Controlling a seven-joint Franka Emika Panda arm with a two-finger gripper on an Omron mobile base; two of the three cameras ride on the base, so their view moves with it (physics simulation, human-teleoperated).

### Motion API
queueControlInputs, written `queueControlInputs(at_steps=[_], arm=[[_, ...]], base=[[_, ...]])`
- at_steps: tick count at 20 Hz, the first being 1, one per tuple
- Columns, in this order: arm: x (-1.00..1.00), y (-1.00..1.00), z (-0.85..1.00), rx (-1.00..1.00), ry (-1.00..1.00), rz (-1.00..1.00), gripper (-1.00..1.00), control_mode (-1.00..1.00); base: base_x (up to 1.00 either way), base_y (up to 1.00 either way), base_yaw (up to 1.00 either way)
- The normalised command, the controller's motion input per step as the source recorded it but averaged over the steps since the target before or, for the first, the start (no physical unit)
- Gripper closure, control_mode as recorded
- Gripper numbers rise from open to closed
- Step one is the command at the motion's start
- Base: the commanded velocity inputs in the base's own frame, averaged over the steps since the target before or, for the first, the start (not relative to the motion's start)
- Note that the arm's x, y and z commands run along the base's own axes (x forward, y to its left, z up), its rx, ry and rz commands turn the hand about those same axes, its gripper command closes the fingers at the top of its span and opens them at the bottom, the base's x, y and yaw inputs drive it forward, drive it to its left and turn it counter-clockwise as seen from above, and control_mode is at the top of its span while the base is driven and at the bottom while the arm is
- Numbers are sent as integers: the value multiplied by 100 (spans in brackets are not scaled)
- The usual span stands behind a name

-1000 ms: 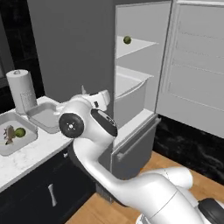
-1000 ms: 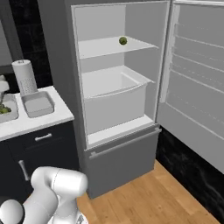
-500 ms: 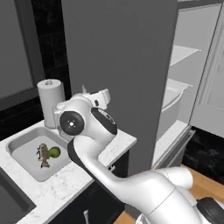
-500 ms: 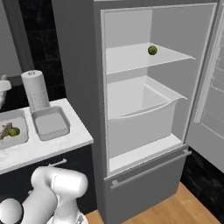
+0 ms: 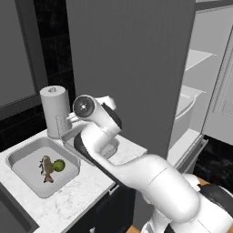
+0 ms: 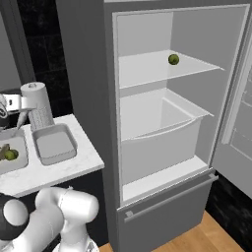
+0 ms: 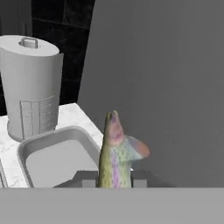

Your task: Place one lime and one fish in each tupperware on the nearby counter, to pack two identical lunches.

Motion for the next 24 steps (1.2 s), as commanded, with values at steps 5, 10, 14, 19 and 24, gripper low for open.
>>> queueControlInputs(at_steps=[5, 10, 14, 19, 24], arm=[[97, -1, -89, 9, 30, -4, 100, -100], [63, 3, -99, 20, 17, 0, 100, -100], [37, 9, -100, 17, 7, 0, 100, -100], [59, 32, -82, 8, 2, -1, -100, -100], [28, 18, 2, 0, 4, -11, -100, -100]], base=[[0, 0, 0], [0, 0, 0], [0, 0, 0], [0, 0, 0], [0, 0, 0]])
